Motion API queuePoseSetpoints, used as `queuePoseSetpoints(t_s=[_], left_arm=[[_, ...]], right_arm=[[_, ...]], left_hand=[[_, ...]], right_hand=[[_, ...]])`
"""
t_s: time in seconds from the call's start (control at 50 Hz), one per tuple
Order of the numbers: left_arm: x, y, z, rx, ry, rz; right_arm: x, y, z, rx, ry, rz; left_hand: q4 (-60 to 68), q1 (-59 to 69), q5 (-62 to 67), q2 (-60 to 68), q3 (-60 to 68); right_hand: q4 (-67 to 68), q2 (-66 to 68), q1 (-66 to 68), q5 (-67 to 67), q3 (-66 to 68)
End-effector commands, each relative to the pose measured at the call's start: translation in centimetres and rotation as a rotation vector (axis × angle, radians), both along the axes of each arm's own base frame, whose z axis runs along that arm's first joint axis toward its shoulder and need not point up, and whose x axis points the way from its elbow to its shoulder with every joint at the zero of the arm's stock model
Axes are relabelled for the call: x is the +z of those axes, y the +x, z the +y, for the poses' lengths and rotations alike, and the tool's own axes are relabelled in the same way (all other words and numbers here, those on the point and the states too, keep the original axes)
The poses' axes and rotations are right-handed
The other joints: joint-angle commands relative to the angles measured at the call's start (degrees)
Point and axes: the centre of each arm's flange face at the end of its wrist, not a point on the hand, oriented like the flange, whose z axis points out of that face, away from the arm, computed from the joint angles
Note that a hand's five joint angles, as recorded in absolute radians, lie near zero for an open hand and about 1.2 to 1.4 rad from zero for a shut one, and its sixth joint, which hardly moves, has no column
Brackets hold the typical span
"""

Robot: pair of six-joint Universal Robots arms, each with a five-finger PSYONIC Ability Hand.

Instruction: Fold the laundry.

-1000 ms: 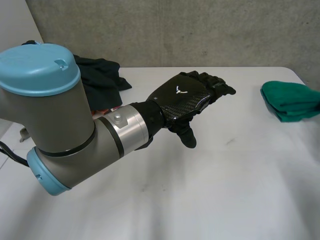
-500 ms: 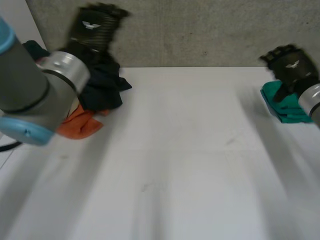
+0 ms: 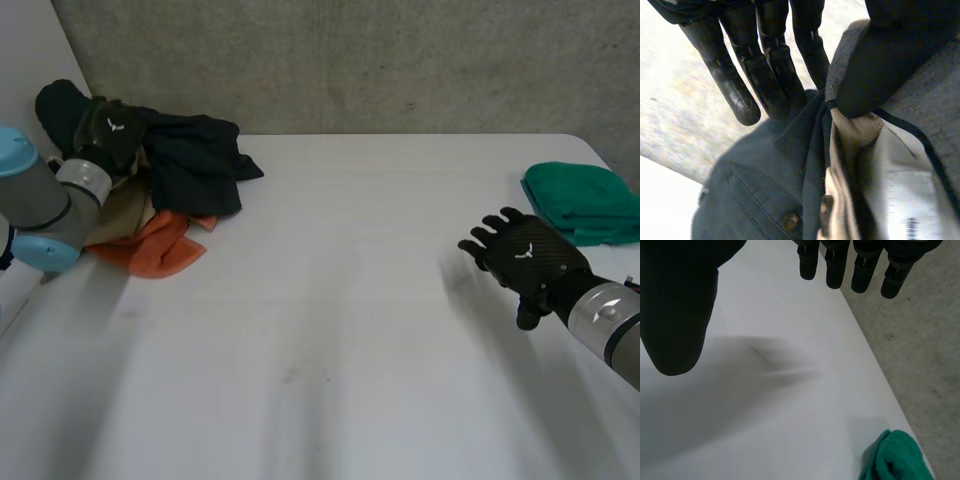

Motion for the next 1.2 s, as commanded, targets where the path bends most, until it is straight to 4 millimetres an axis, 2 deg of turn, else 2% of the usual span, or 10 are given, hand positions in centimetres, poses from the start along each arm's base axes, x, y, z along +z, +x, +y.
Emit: queuePoseSetpoints(t_s=[0.02, 0.08, 0.3, 0.54, 0.56, 0.6, 0.64, 0.72, 0.9, 1.2], left_arm=[[2.0, -0.3, -0.5, -0.024, -0.083, 0.134], [2.3, -1.1, 0.3, -0.054, -0.06, 0.162], [15.7, -4.8, 10.2, -0.345, -0.08, 0.601], [10.2, -13.4, 20.2, -0.601, 0.213, 0.615], [9.8, -13.4, 19.9, -0.588, 0.207, 0.601], [8.9, -13.2, 18.0, -0.523, 0.156, 0.536], [8.5, -12.2, 15.5, -0.429, 0.069, 0.44], [7.8, -7.3, 9.4, -0.219, -0.031, 0.292], [3.9, -2.5, 1.9, -0.124, 0.036, 0.23], [-2.0, -1.6, -2.4, -0.172, 0.052, 0.207]], right_arm=[[-1.0, -0.4, 0.7, -0.019, 0.055, -0.016], [-1.0, -0.9, 0.3, -0.043, 0.063, -0.026], [1.4, -1.6, -0.9, -0.101, 0.025, -0.131], [1.5, -2.6, -1.6, -0.149, 0.047, -0.183], [1.5, -2.7, -1.7, -0.151, 0.049, -0.183], [1.5, -2.8, -1.7, -0.154, 0.05, -0.184], [1.4, -3.3, -1.9, -0.168, 0.053, -0.184], [1.3, -3.6, -2.1, -0.18, 0.055, -0.183], [1.1, -3.5, -2.1, -0.173, 0.057, -0.175], [-0.5, -3.6, -2.2, -0.184, 0.112, -0.171]], left_hand=[[12.1, 18.0, 16.4, 12.4, 12.6], [12.1, 18.0, 16.4, 12.4, 12.6], [12.1, 18.0, 16.4, 12.4, 12.6], [12.1, 18.0, 16.4, 12.4, 12.6], [12.1, 18.0, 16.4, 12.4, 12.6], [-33.1, -27.2, -28.8, -32.8, -32.6], [-46.4, -40.5, -42.1, -46.1, -45.9], [-47.1, -41.2, -42.8, -46.8, -46.5], [-45.9, -40.0, -41.6, -45.6, -45.4], [-42.5, -36.6, -38.3, -42.3, -42.0]], right_hand=[[-1.9, -1.9, -2.7, -2.6, -2.0], [-1.9, -1.9, -2.7, -2.6, -2.0], [-1.9, -1.9, -2.7, -2.6, -2.0], [-1.9, -1.9, -2.7, -2.6, -2.0], [-1.9, -1.9, -2.7, -2.6, -2.0], [-1.9, -1.9, -2.7, -2.6, -2.0], [-1.9, -1.9, -2.7, -2.6, -2.0], [-1.9, -1.9, -2.7, -2.6, -2.0], [-1.9, -1.9, -2.7, -2.6, -2.0], [-1.9, -1.9, -2.7, -2.6, -2.0]])
